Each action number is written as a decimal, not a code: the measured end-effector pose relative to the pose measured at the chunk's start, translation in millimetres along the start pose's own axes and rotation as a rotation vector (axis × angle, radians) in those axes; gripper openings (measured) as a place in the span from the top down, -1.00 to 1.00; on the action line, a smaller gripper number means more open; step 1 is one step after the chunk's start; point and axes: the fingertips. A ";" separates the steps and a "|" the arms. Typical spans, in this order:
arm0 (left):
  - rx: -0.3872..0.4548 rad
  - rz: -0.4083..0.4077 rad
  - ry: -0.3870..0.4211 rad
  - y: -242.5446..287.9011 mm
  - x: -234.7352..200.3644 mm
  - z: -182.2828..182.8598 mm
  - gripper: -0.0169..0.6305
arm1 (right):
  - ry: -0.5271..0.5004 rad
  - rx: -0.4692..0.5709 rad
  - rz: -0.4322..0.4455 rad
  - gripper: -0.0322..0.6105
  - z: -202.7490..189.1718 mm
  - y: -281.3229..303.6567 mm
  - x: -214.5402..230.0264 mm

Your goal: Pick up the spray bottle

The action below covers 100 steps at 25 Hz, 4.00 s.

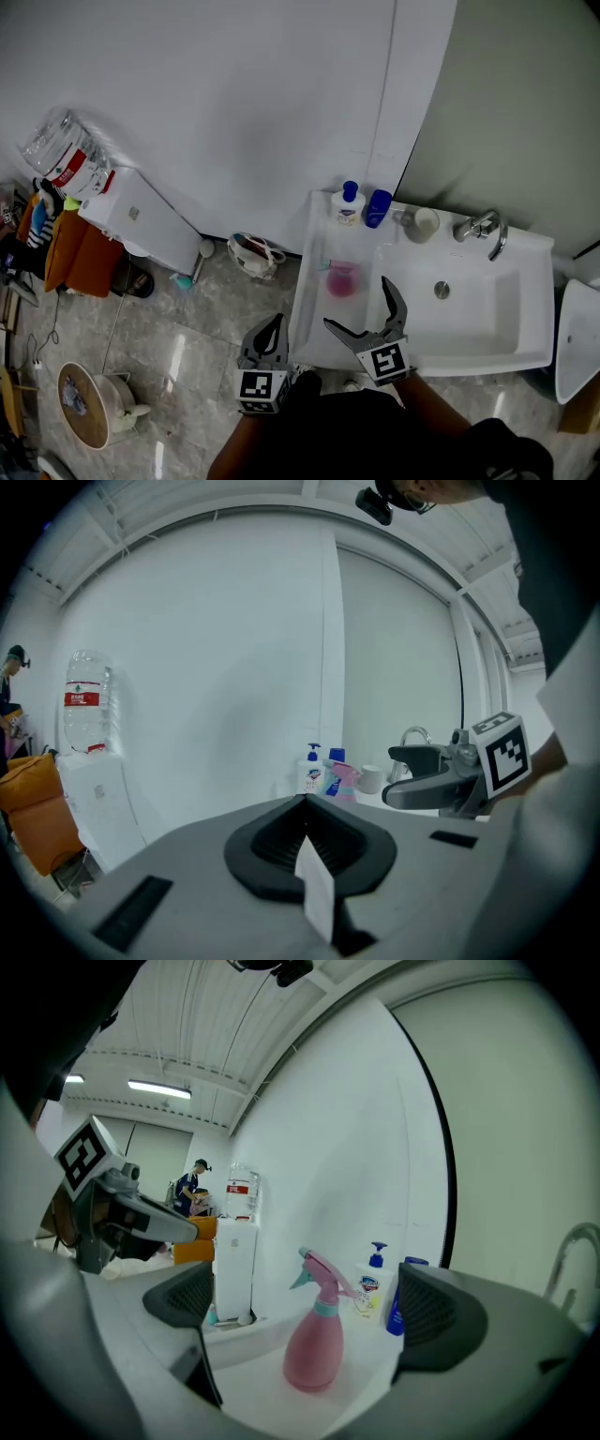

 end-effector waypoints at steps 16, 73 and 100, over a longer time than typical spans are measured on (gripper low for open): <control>-0.016 -0.163 0.055 46.0 -39.7 13.1 0.96 | 0.117 -0.113 -0.135 -0.93 -51.0 45.9 15.2; -0.024 -0.023 -0.006 40.0 -42.2 11.9 0.96 | 0.116 -0.042 -0.038 0.49 -31.4 58.5 26.3; 0.041 -0.194 0.054 89.5 -3.0 60.4 0.96 | 0.120 0.173 -0.218 0.49 132.6 -29.1 96.4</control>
Point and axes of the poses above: the fingertips, and each gripper's own axes: y forward along the fingers, x to its right, z out of its top, and after that the axes turned 5 degrees about -z, right-handed
